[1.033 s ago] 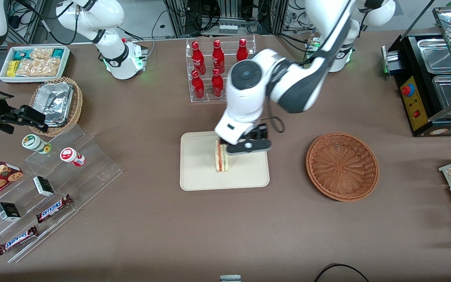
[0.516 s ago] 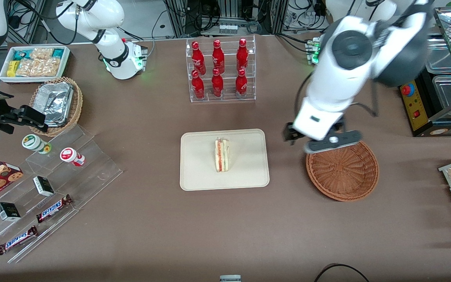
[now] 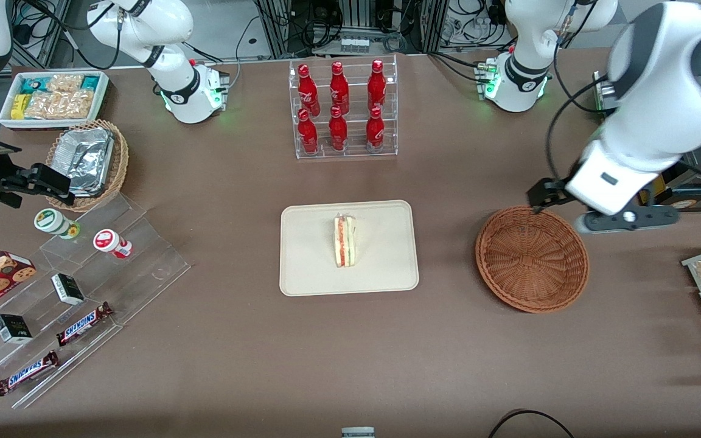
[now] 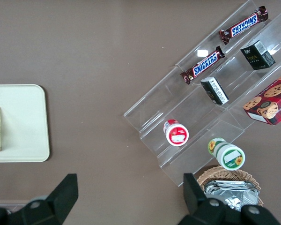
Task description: Place sandwich from basket to tray
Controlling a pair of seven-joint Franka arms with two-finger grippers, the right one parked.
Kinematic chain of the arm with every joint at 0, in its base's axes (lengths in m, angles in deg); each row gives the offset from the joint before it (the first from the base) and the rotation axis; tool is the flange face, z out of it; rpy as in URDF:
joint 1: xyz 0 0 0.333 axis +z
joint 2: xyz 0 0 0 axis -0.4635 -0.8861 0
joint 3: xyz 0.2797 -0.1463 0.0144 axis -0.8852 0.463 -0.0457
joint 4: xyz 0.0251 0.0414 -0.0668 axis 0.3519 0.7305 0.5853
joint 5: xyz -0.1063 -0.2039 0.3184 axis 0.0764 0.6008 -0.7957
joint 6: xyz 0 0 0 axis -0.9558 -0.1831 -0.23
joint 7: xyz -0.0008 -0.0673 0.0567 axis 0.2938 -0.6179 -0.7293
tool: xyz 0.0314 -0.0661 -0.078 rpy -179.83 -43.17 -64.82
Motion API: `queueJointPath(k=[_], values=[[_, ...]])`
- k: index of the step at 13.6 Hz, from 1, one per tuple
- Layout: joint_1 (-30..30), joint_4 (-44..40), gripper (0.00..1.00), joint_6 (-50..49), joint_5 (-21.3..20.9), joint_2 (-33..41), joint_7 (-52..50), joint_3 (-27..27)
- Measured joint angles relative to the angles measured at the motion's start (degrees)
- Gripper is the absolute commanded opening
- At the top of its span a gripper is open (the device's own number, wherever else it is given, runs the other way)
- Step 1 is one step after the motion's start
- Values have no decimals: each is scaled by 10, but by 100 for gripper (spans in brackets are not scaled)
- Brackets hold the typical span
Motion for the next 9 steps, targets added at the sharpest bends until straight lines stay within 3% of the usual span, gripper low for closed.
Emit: queueJointPath(k=[3, 9], values=[[43, 1, 100, -30, 2, 16, 76, 0], [83, 7, 100, -54, 9, 43, 135, -1]])
